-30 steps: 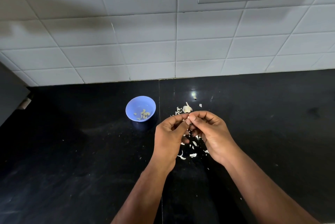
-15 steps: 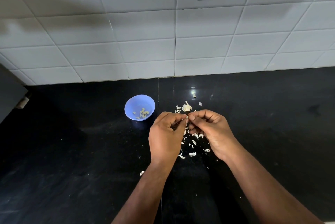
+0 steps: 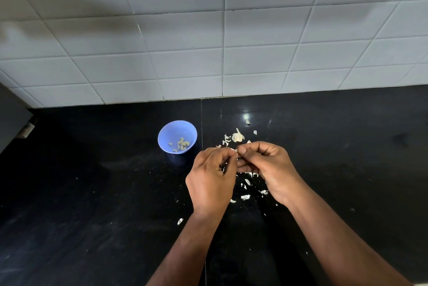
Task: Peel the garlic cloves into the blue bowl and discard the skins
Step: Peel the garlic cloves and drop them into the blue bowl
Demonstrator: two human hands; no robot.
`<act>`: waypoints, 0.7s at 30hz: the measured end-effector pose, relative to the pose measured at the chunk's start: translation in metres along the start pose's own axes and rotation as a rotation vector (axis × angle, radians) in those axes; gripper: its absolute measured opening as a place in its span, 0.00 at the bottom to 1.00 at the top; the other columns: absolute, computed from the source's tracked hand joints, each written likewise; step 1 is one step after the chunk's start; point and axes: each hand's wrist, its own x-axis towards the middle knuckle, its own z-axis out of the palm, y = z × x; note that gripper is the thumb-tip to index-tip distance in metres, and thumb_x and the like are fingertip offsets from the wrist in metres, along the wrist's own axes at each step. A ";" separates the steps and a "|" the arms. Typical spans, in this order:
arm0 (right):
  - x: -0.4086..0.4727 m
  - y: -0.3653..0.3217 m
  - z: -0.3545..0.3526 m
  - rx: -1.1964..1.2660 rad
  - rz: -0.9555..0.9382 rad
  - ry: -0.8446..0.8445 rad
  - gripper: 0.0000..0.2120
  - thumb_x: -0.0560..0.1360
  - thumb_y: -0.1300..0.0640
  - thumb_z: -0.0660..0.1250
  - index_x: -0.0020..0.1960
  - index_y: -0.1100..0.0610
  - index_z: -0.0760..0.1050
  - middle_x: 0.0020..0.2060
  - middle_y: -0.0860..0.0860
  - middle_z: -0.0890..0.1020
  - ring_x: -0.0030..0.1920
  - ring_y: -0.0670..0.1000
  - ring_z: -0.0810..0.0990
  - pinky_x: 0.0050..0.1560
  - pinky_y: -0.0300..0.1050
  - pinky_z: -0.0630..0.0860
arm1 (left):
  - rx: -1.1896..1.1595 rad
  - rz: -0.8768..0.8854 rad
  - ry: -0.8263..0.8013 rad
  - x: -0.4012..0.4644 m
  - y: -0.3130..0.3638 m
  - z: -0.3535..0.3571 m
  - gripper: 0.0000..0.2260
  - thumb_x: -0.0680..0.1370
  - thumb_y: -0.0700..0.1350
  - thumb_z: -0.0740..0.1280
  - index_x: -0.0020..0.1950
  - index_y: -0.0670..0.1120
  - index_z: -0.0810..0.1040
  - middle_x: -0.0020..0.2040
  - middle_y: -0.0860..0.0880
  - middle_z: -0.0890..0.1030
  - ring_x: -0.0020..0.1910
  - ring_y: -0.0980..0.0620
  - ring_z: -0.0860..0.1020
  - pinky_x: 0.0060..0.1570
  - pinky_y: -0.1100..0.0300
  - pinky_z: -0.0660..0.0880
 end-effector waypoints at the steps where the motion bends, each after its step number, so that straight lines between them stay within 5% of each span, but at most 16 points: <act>1: 0.000 -0.001 0.000 -0.011 0.009 -0.010 0.05 0.78 0.61 0.73 0.51 0.63 0.86 0.45 0.62 0.87 0.45 0.57 0.86 0.49 0.50 0.86 | 0.001 -0.007 -0.029 0.000 0.000 0.000 0.05 0.76 0.47 0.79 0.48 0.54 0.85 0.46 0.64 0.80 0.41 0.60 0.82 0.38 0.59 0.80; 5: 0.001 0.000 -0.001 -0.042 0.025 -0.055 0.08 0.78 0.59 0.73 0.53 0.64 0.85 0.51 0.65 0.85 0.52 0.61 0.86 0.53 0.55 0.85 | -0.041 -0.072 -0.186 0.004 -0.002 -0.003 0.03 0.77 0.52 0.73 0.48 0.57 0.80 0.46 0.62 0.80 0.42 0.59 0.81 0.39 0.61 0.77; 9: 0.001 0.000 0.005 0.139 0.111 -0.005 0.10 0.83 0.60 0.67 0.58 0.67 0.80 0.50 0.59 0.87 0.45 0.52 0.86 0.41 0.44 0.83 | -0.296 -0.152 -0.258 0.007 0.002 -0.002 0.05 0.78 0.48 0.70 0.47 0.57 0.76 0.51 0.59 0.81 0.43 0.53 0.83 0.40 0.50 0.81; 13: 0.002 0.000 0.002 0.288 0.127 0.005 0.06 0.83 0.58 0.67 0.54 0.60 0.81 0.49 0.56 0.87 0.41 0.49 0.85 0.36 0.40 0.80 | -0.430 -0.319 -0.219 0.010 0.000 -0.002 0.08 0.80 0.42 0.74 0.49 0.55 0.80 0.47 0.57 0.84 0.45 0.53 0.84 0.46 0.51 0.83; 17: 0.003 0.001 0.000 0.261 0.096 -0.003 0.08 0.78 0.55 0.71 0.53 0.59 0.83 0.42 0.52 0.82 0.40 0.47 0.80 0.35 0.39 0.77 | -0.641 -0.488 -0.300 0.013 0.007 -0.003 0.13 0.80 0.43 0.75 0.62 0.57 0.82 0.47 0.50 0.85 0.42 0.53 0.84 0.38 0.56 0.83; 21: 0.003 0.004 0.000 0.221 0.078 -0.057 0.17 0.78 0.54 0.70 0.59 0.67 0.81 0.42 0.53 0.81 0.39 0.47 0.79 0.36 0.38 0.77 | -0.648 -0.510 -0.311 0.013 0.009 -0.004 0.04 0.81 0.43 0.74 0.54 0.51 0.87 0.48 0.49 0.88 0.39 0.48 0.85 0.42 0.48 0.83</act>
